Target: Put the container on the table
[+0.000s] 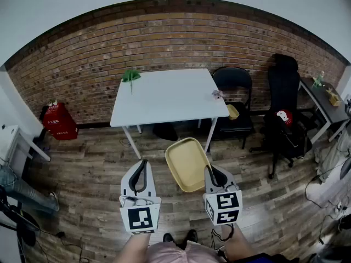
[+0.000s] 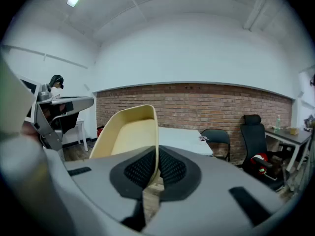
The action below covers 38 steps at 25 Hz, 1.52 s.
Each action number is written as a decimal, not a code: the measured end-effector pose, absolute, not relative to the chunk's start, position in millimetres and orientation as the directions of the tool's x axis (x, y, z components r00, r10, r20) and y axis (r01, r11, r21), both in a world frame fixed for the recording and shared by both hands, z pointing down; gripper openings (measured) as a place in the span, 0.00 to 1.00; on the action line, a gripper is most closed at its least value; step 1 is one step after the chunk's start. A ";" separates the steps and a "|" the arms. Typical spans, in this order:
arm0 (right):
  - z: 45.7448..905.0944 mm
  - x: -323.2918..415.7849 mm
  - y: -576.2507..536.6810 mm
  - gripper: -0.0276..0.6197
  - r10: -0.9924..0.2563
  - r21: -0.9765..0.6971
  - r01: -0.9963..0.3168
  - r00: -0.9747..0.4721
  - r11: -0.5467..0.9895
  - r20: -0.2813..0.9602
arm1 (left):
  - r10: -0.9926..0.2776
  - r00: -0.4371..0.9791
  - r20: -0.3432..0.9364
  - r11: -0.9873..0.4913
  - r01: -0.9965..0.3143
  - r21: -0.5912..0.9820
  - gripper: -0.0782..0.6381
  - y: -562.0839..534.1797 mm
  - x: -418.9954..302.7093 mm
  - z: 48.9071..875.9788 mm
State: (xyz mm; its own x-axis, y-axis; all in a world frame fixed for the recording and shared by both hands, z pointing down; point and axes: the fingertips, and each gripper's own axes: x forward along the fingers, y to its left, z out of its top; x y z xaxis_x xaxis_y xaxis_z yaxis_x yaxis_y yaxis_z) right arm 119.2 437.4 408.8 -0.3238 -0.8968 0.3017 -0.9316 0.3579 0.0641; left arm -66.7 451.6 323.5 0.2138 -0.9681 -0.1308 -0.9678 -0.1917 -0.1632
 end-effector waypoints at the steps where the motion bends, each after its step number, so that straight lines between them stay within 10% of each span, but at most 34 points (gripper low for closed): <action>1: 408.7 120.3 436.8 0.06 -0.897 0.066 -0.931 -0.324 0.358 0.302 | -0.968 0.213 -0.134 -0.191 -0.968 -0.163 0.12 451.0 -65.6 323.0; 38: 439.6 122.1 231.5 0.06 -0.875 0.033 -0.931 -0.330 0.364 0.355 | -0.980 0.192 -0.045 -0.182 -0.969 -0.165 0.12 250.4 -73.8 366.1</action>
